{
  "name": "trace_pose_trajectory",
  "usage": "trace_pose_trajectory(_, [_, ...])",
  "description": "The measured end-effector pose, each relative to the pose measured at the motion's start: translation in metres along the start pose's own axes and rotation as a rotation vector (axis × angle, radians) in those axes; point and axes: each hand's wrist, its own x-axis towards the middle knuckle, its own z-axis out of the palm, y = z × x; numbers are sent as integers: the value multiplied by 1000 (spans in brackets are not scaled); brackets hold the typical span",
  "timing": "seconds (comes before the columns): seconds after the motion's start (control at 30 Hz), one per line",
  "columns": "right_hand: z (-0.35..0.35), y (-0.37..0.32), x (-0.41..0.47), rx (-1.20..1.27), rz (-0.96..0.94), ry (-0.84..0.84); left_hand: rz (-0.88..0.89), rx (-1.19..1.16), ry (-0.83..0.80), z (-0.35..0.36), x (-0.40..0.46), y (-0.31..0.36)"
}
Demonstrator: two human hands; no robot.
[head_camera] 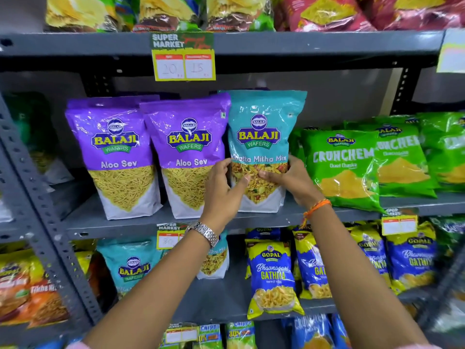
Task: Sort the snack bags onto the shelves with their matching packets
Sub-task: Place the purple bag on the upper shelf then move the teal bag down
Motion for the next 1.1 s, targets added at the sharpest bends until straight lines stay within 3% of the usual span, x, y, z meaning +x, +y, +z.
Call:
trace_pose_trajectory(0.2, [-30, -6, -20, -22, 5, 13, -64, 21, -81, 20, 5, 3])
trace_pose_trajectory(0.33, [-43, -16, -46, -33, -17, 44, -39, -99, -190, 31, 1, 15])
trace_pose_trajectory(0.5, [-47, -25, -89, -31, -45, 58, 28, -162, -161, 27, -27, 20])
trace_pose_trajectory(0.67, [-38, -19, -145, -39, -34, -24, -19, -194, -196, 4, -83, 12])
trace_pose_trajectory(0.8, [-23, 26, -188, -66, 22, -93, -115, -156, -214, -14, -138, -23])
trace_pose_trajectory(1.1, [42, 191, -264, 46, 382, -200, -434, -49, -271, -25, -246, -169])
